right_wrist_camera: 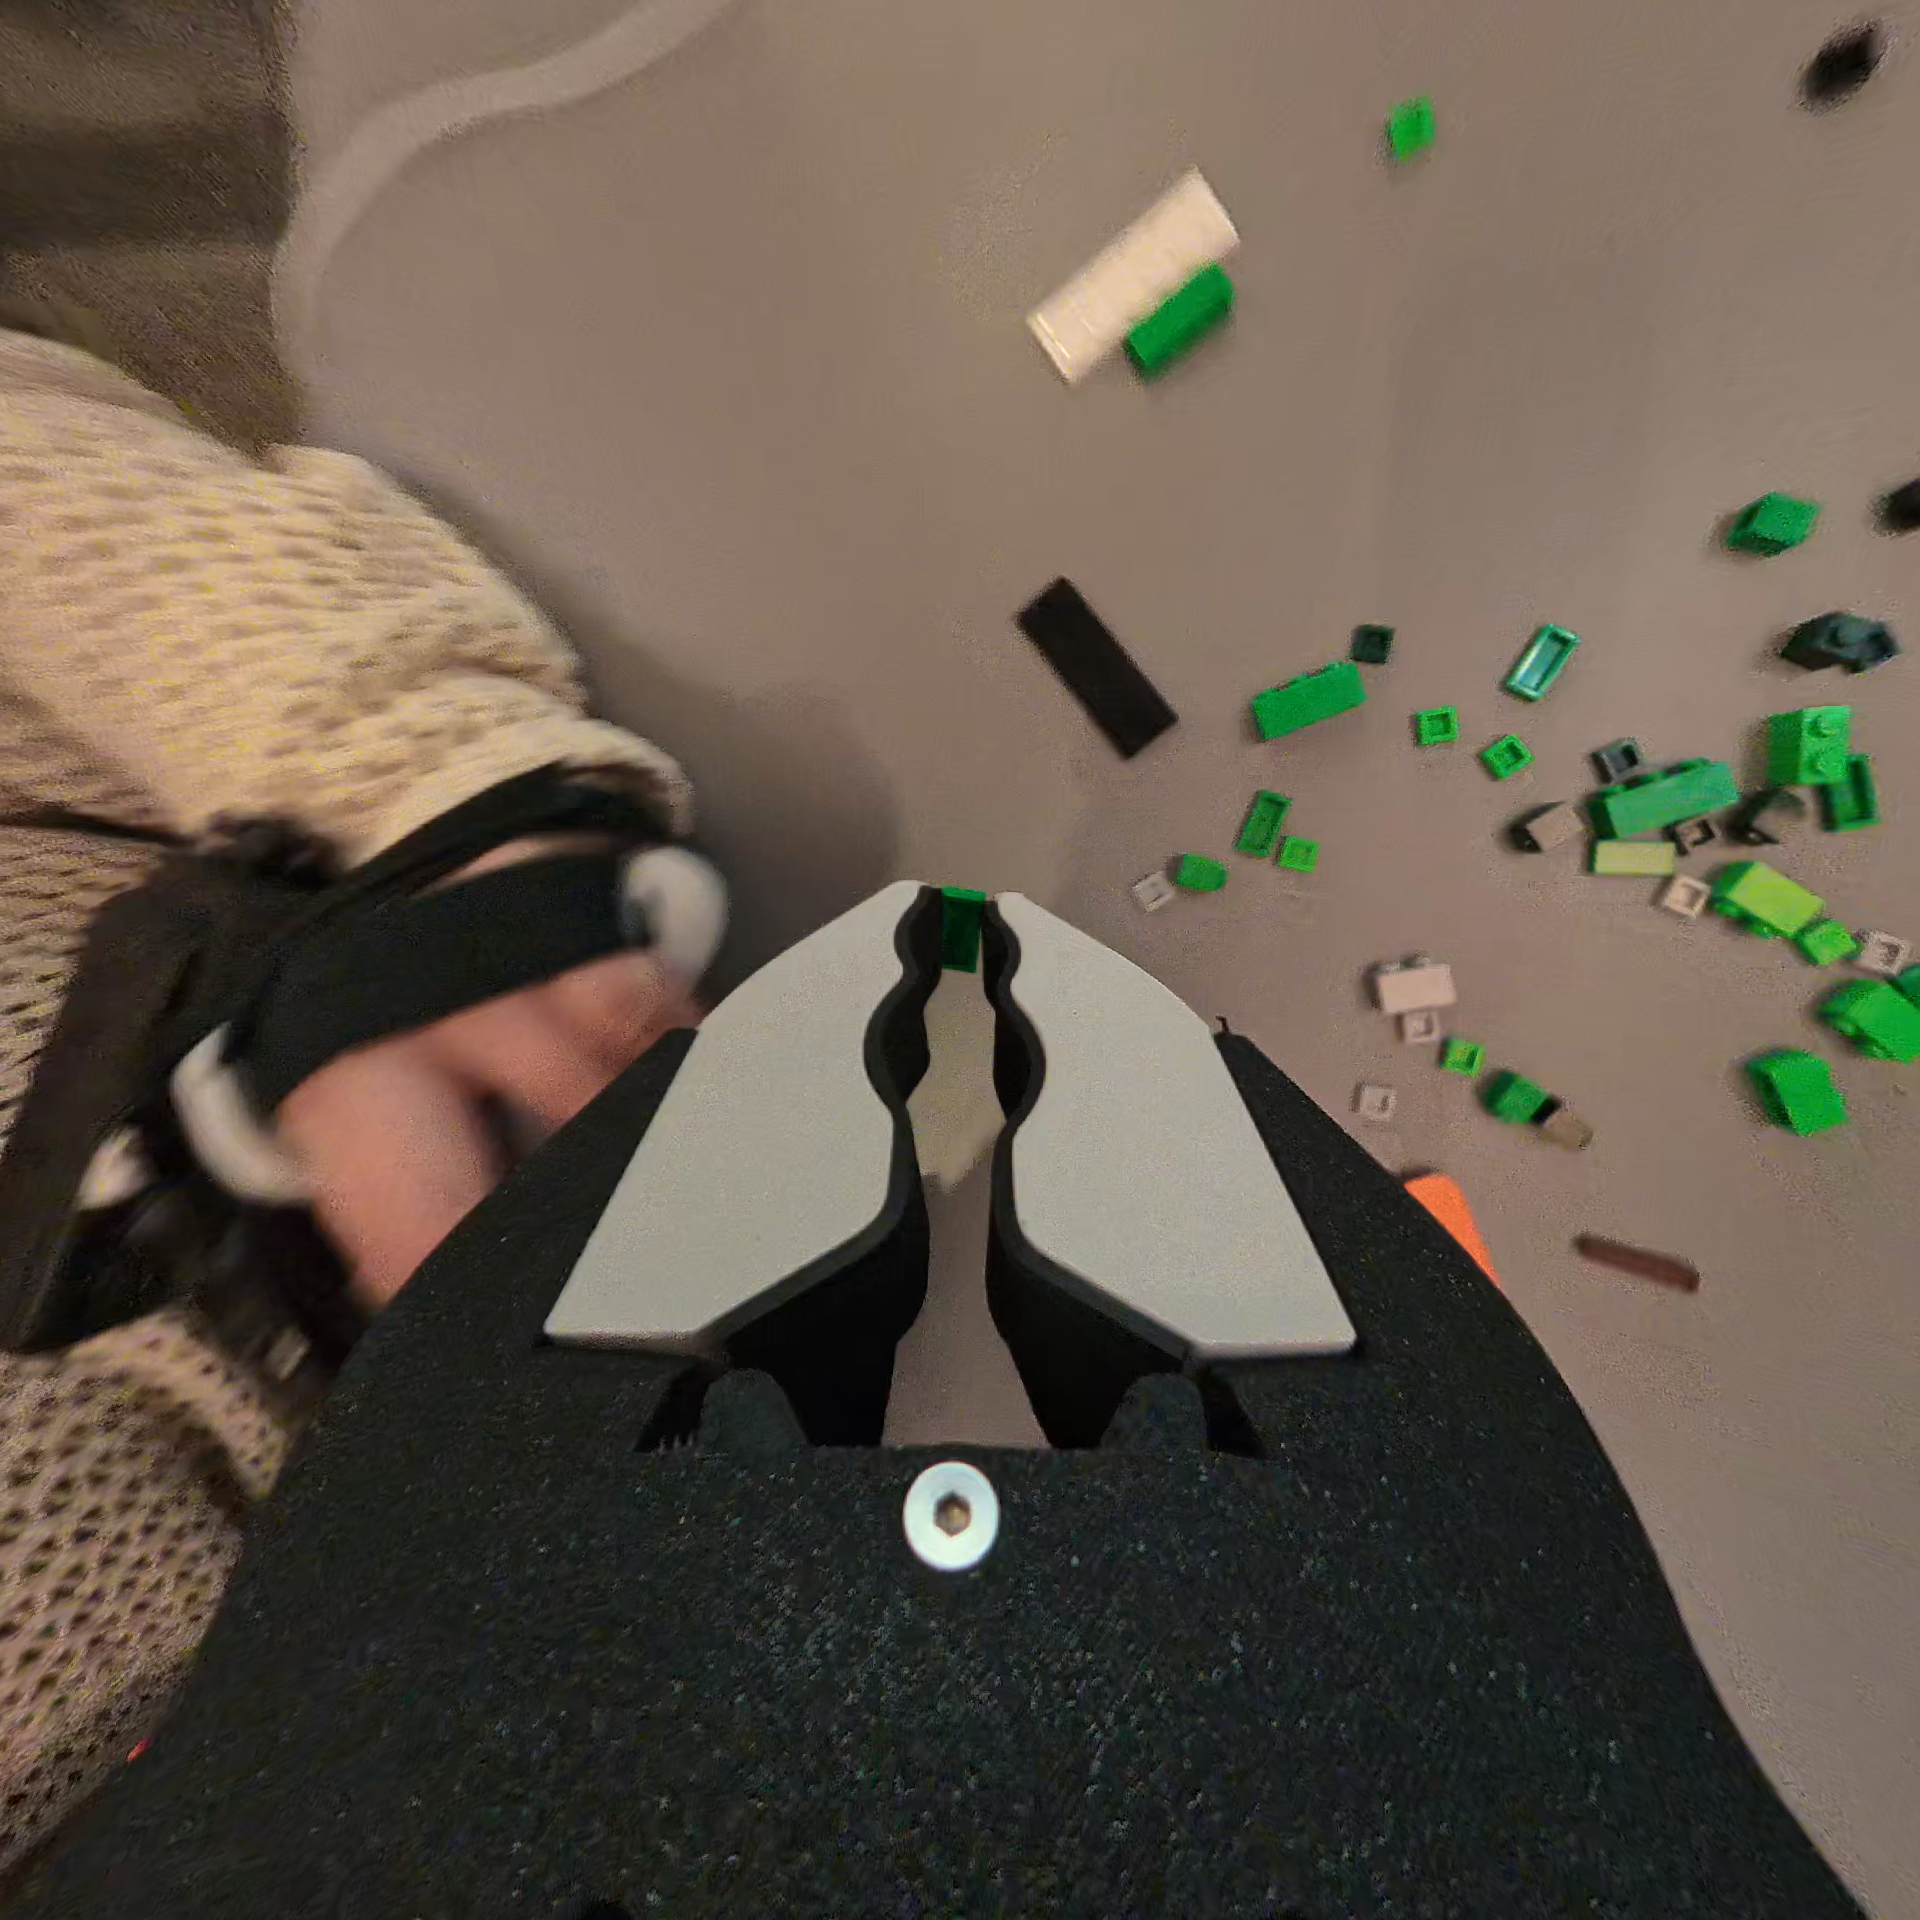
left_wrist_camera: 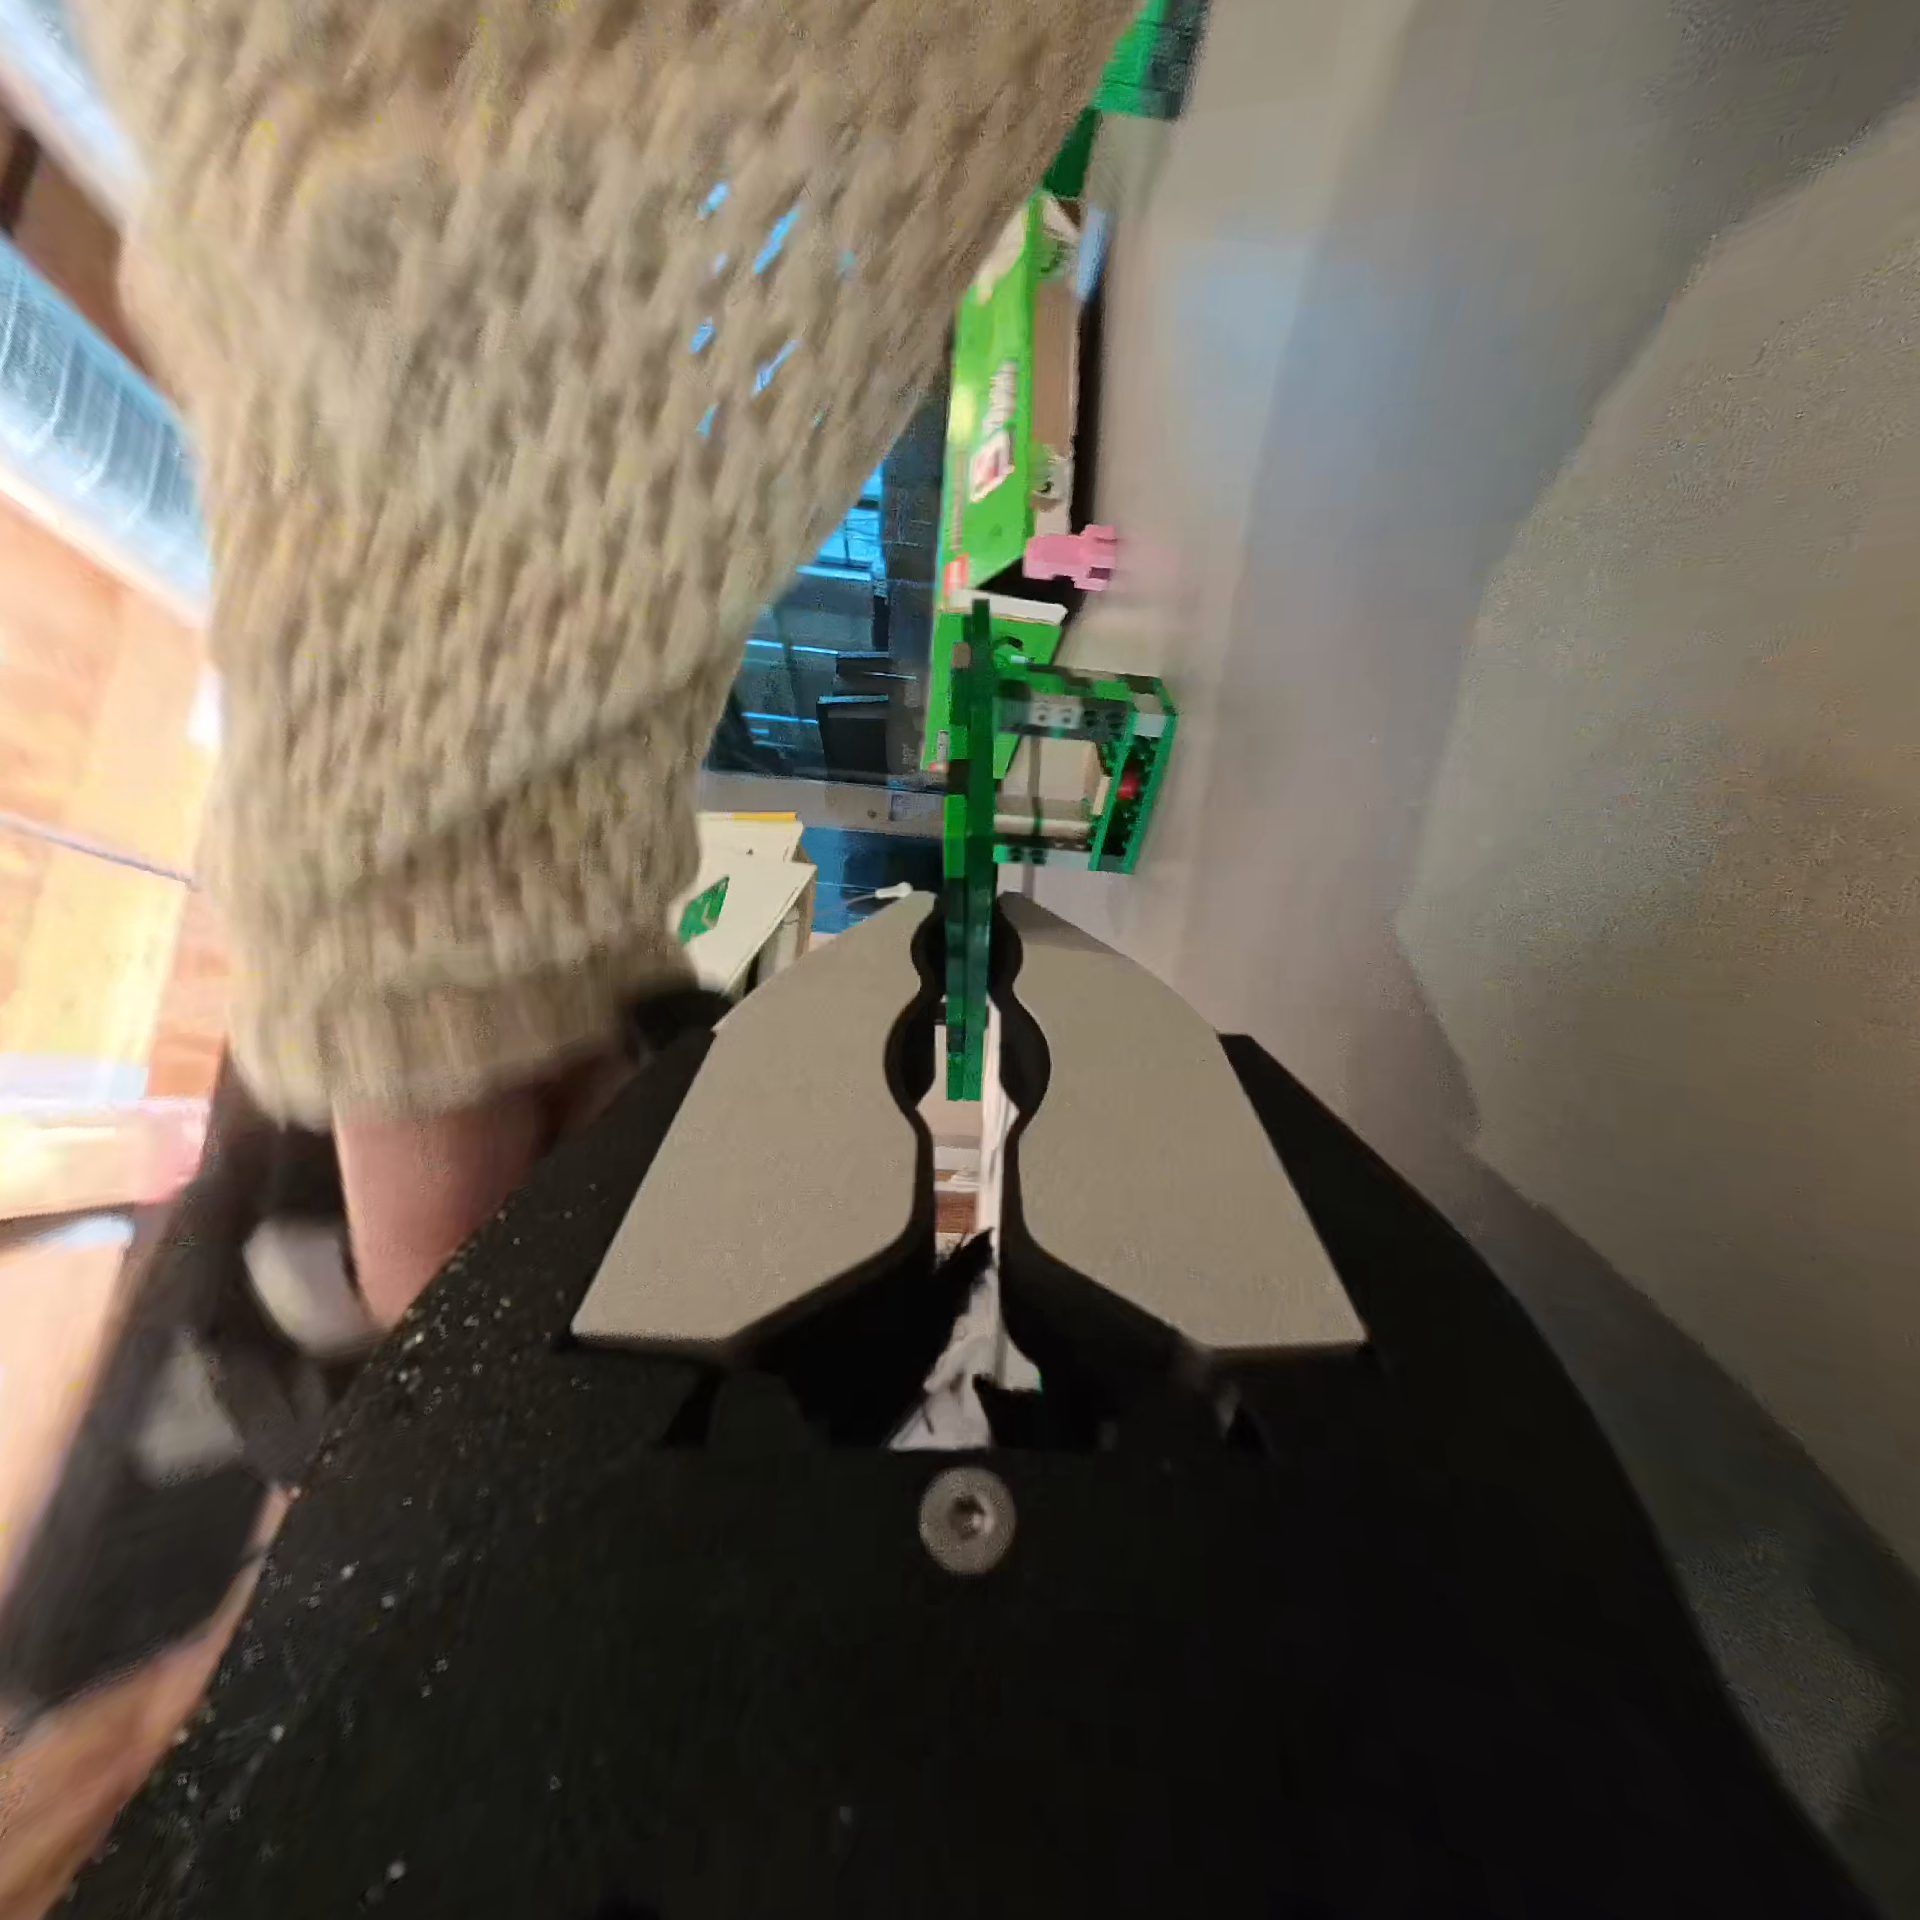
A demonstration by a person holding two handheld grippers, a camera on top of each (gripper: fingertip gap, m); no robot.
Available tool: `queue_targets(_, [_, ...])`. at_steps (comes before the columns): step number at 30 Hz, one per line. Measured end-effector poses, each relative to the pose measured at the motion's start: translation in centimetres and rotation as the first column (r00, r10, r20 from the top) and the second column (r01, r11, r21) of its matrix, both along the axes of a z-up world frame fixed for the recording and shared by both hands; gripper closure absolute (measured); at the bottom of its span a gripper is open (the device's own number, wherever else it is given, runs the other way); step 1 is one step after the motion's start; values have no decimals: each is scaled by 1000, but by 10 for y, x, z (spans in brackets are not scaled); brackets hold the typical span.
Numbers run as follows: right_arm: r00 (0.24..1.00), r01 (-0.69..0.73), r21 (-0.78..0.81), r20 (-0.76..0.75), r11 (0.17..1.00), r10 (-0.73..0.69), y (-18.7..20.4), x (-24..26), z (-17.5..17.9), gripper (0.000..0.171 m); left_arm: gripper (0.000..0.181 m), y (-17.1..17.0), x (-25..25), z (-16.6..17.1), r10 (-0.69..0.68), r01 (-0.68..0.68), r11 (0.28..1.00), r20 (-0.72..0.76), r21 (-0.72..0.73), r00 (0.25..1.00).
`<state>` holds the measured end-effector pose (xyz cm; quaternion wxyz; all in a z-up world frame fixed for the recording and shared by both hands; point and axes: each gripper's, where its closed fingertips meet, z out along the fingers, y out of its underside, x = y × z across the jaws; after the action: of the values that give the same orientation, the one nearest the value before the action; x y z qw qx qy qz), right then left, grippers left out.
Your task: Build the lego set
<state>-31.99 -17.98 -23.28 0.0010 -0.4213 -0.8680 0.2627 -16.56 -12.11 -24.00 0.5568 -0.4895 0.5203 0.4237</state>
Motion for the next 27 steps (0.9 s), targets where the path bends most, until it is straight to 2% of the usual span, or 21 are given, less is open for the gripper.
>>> queue_targets(4, [969,-80,-217,-247,973,24,6,64,59,164,175,-2,-7,16,-2,-1,1000,143,24,990])
queue_targets(7, [931,-140,-309,-364,941,19,14,107,76,165,175,-2,-5,21,-26,22,1000,219,21,975])
queue_targets(10, [909,-168,-352,-416,921,7,16,132,72,164,175,-4,-5,28,-60,54,998,305,29,950])
queue_targets(15, [893,-169,-376,-449,911,-20,18,142,58,164,175,-7,-5,32,-71,59,997,323,49,944])
queue_targets(19, [878,-175,-368,-477,913,-24,22,144,52,164,175,-10,-4,35,-81,64,996,315,63,946])
queue_targets(27, [893,-231,-334,-445,914,64,29,161,47,165,175,-13,3,35,-90,74,994,228,79,970])
